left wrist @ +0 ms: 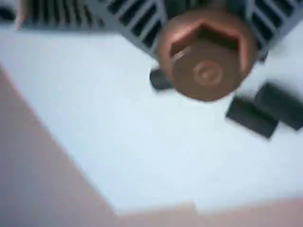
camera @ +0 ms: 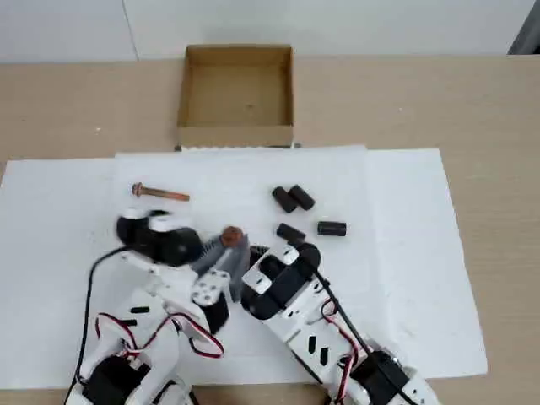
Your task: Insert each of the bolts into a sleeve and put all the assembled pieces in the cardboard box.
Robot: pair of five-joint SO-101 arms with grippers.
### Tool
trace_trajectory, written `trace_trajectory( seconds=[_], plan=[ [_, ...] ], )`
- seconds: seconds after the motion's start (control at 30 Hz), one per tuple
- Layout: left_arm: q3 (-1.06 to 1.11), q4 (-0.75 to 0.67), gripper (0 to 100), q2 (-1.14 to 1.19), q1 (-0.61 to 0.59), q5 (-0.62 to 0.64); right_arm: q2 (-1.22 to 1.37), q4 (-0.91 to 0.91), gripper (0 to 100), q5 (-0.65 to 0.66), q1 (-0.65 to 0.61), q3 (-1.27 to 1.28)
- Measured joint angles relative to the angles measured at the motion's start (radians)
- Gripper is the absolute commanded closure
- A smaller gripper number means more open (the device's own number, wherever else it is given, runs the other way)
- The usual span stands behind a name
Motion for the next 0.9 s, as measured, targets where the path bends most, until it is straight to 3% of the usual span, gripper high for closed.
trace_trajectory(
  seconds=[0.17, 0.4, 0.63, 0.9],
  plan=[
    [-0.002, 0.032, 99, -0.015, 0.009, -0.012, 0.002, -0.034, 99.6, 0.002, -0.002, 0.002],
    [-0.002, 0.048, 77, -0.015, 0.009, -0.018, 0.002, -0.035, 99.6, 0.002, 0.005, 0.003],
    [-0.002, 0.052, 78, -0.015, 0.003, -0.032, 0.003, -0.035, 99.6, 0.002, 0.005, 0.003],
    [0.003, 0.061, 77, -0.014, -0.161, -0.224, 0.002, -0.044, 99.6, 0.002, 0.003, 0.002]
  ],
)
